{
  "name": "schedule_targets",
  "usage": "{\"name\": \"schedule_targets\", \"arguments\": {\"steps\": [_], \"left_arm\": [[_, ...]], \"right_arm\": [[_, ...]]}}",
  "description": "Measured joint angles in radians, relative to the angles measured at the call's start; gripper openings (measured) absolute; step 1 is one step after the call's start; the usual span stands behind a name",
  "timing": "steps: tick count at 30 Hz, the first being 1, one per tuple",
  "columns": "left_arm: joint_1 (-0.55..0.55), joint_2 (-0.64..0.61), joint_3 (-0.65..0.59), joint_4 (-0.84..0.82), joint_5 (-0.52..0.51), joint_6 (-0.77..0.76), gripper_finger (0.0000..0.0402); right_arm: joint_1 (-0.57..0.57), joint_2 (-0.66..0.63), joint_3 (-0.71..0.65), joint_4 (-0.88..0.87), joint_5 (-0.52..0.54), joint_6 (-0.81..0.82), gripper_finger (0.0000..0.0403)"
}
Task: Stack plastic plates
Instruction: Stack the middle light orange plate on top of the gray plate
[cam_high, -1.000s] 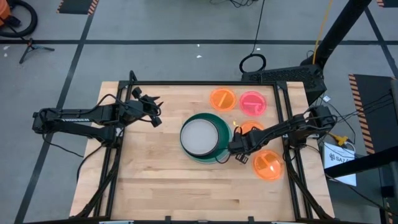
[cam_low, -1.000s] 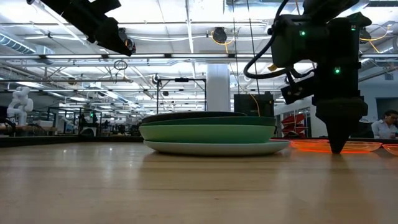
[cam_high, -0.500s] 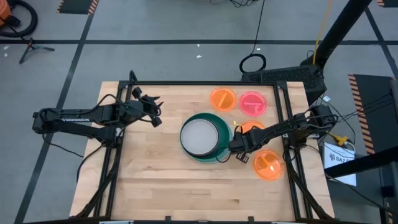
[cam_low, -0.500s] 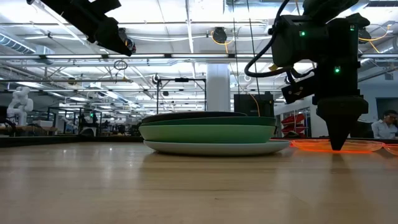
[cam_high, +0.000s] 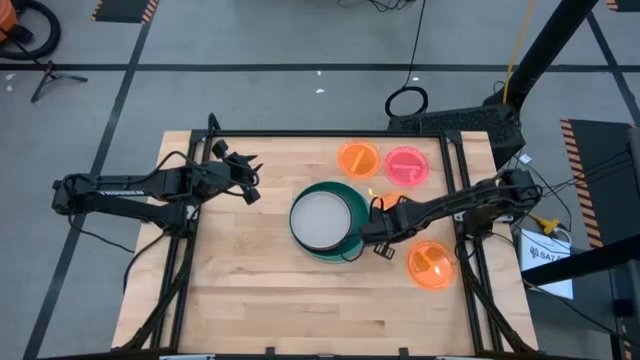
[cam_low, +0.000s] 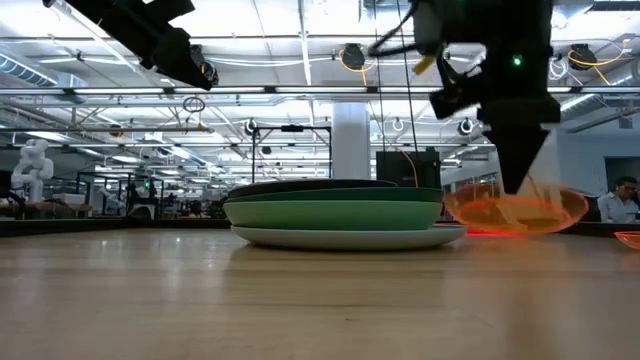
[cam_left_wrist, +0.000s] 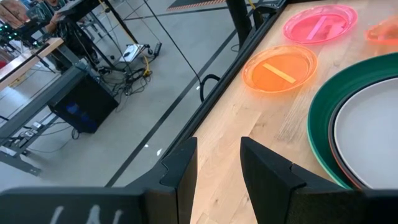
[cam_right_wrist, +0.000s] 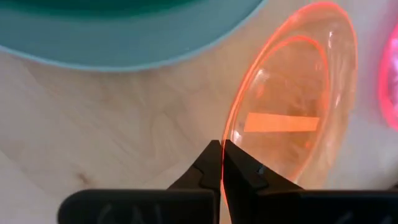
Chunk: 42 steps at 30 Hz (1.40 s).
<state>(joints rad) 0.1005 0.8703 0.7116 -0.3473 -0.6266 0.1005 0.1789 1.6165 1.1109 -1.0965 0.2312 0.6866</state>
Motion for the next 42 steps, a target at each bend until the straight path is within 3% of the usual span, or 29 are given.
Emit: {"name": "schedule_targets", "arguments": {"steps": [10, 18, 24, 28, 42], "left_arm": [[0.000, 0.000, 0.000, 0.000, 0.000, 0.000, 0.0129], [0.000, 0.000, 0.000, 0.000, 0.000, 0.000, 0.0129], [0.000, 0.000, 0.000, 0.000, 0.000, 0.000, 0.0129], [0.000, 0.000, 0.000, 0.000, 0.000, 0.000, 0.0129], [0.000, 0.000, 0.000, 0.000, 0.000, 0.003, 0.0129]], "right_arm": [[0.000, 0.000, 0.192, -0.046, 0.122, -0.093, 0.0001], [0.000, 0.000, 0.275, 0.209, 0.161, -0.295, 0.0001], [0.000, 0.014, 0.275, 0.479, 0.152, -0.513, 0.0000], [0.000, 0.051, 0.275, 0.596, 0.083, -0.602, 0.0000], [-0.001, 0.192, 0.275, 0.609, 0.026, -0.621, 0.0000]]}}
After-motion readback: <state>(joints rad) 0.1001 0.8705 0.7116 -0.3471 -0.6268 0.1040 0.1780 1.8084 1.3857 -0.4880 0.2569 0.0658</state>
